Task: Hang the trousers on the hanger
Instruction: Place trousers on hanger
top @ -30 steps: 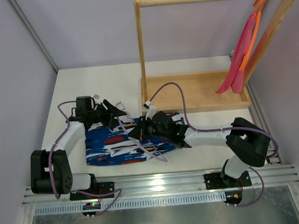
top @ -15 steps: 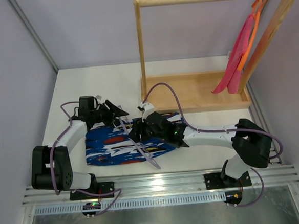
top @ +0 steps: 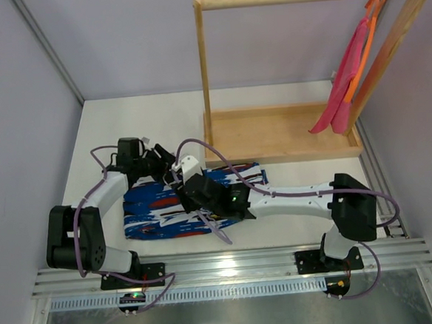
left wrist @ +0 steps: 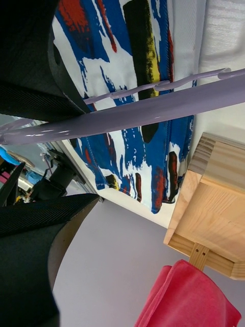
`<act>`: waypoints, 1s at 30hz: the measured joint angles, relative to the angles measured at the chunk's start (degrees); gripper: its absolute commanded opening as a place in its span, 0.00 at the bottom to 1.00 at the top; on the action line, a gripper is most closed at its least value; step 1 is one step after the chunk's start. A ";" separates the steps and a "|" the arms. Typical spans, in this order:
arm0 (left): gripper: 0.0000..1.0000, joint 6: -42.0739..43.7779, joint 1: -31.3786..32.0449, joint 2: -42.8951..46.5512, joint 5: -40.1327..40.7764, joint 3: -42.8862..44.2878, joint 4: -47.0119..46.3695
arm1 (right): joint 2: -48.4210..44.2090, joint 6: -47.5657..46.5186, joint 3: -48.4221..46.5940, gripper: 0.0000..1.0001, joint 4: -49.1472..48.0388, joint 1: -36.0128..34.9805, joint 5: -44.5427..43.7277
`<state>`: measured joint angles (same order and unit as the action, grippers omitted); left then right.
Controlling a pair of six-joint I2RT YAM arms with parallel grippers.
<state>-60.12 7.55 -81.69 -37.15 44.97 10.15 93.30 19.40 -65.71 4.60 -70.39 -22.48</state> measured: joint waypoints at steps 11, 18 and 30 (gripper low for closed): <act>0.56 -0.07 0.00 -0.57 0.11 0.13 -0.07 | 7.91 -4.48 -4.68 0.57 5.99 -1.88 -8.07; 0.57 -0.57 0.26 -0.83 0.46 0.37 -0.09 | 12.98 -5.29 -9.29 0.45 7.56 -1.99 -10.10; 0.66 4.76 -1.99 -2.38 6.19 6.99 8.94 | 13.60 0.15 -9.57 0.04 8.79 -1.92 -11.85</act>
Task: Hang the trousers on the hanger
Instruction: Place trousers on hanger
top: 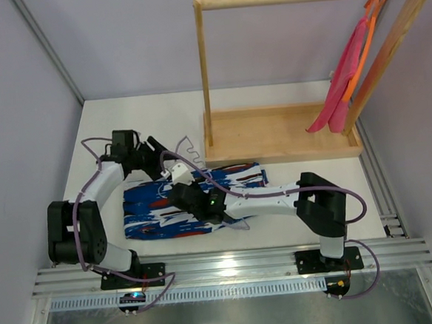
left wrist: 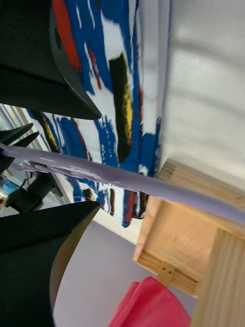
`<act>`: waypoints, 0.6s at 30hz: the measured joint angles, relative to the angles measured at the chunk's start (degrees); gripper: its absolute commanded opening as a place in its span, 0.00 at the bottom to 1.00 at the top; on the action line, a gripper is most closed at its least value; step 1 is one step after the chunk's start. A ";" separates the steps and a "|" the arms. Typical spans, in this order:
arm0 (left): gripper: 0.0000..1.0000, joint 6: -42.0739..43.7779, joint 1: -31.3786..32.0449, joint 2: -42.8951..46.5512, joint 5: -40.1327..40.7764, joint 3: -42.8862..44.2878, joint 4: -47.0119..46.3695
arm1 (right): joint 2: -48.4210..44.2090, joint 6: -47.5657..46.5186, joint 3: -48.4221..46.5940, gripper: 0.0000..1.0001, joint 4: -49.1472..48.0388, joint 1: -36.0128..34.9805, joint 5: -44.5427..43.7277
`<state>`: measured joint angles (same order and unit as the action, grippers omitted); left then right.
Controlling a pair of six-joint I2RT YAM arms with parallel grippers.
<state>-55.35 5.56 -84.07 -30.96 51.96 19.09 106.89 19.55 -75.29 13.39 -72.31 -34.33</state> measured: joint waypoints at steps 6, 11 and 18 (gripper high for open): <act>0.69 4.96 -9.11 -0.55 1.88 1.51 5.29 | -4.85 6.82 6.34 0.04 -1.20 1.62 3.67; 0.69 9.88 -14.71 -0.50 1.88 2.75 11.02 | -11.56 11.08 13.86 0.04 -9.40 5.38 12.90; 0.70 11.21 -13.05 8.66 -2.97 -2.12 9.81 | -18.23 20.00 22.32 0.04 -24.52 12.17 27.96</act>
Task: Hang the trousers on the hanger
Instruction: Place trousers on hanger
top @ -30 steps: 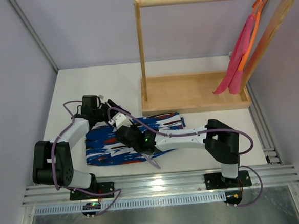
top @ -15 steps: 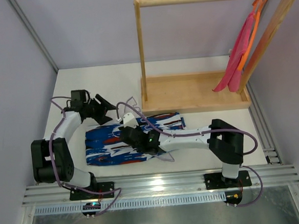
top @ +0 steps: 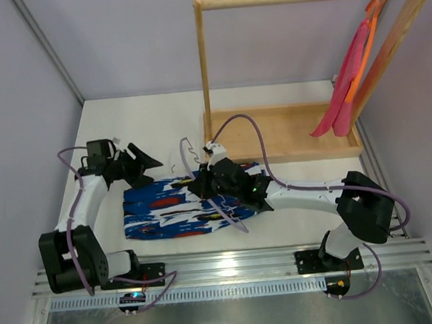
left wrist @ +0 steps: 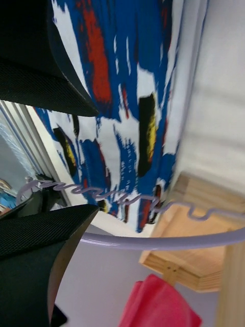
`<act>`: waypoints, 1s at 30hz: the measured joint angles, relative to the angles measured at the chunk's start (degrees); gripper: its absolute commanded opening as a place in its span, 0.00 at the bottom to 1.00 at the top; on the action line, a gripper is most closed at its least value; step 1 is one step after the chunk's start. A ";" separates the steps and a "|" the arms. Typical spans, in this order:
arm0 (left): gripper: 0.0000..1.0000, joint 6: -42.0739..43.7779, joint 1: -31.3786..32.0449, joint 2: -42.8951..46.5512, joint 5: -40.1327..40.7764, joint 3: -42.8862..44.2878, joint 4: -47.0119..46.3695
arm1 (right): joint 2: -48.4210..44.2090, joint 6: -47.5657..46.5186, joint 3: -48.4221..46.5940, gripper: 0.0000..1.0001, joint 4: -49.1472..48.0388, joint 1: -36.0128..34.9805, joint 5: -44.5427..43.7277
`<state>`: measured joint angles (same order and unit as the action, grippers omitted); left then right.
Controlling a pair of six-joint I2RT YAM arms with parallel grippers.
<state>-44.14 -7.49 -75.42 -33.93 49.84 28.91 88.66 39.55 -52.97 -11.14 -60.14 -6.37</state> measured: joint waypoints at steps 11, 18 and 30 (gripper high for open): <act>0.73 -9.40 10.12 4.83 -3.65 -7.87 -12.09 | 6.78 16.52 8.31 0.07 -26.29 1.86 13.09; 0.72 -12.76 13.09 1.07 -3.58 -8.04 -18.78 | 9.09 19.45 10.32 0.35 -30.10 2.95 14.88; 0.70 -17.55 18.25 -5.11 -2.27 -4.04 -21.33 | 1.73 9.25 9.11 0.58 -16.04 4.59 10.01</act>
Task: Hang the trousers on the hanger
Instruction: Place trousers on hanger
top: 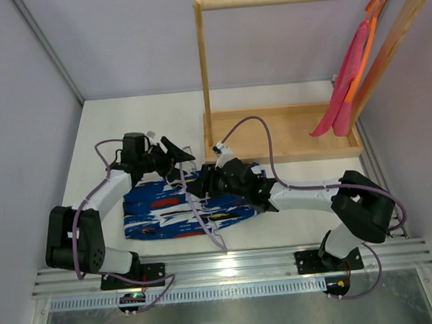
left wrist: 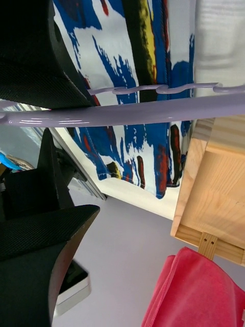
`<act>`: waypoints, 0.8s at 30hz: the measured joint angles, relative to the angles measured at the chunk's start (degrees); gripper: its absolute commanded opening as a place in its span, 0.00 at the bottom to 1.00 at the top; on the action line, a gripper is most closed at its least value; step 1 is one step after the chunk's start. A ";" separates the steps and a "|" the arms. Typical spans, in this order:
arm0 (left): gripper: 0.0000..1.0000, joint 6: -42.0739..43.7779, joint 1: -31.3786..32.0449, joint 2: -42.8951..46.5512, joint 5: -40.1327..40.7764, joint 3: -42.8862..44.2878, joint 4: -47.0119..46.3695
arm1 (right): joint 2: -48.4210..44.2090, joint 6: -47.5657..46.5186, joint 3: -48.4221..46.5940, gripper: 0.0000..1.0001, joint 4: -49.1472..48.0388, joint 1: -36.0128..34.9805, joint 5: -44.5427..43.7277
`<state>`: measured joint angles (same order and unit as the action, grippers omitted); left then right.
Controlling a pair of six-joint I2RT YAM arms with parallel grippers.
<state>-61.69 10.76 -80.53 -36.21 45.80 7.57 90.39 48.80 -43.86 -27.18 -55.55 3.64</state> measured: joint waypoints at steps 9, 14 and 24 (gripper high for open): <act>0.70 -1.84 3.67 -2.73 2.73 5.03 1.31 | -6.16 -14.78 -9.40 0.77 17.79 -6.78 -14.47; 0.70 -2.84 5.95 -4.42 4.61 6.95 1.79 | -3.28 -17.33 -15.89 0.80 29.86 -12.33 -25.49; 0.70 -4.09 9.11 -6.10 7.82 9.55 3.69 | 6.03 -18.21 -26.62 0.80 47.65 -18.27 -44.57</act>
<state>-65.78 19.88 -86.63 -28.38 55.35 11.27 96.42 30.59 -70.48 20.47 -73.82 -40.93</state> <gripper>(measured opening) 0.703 0.795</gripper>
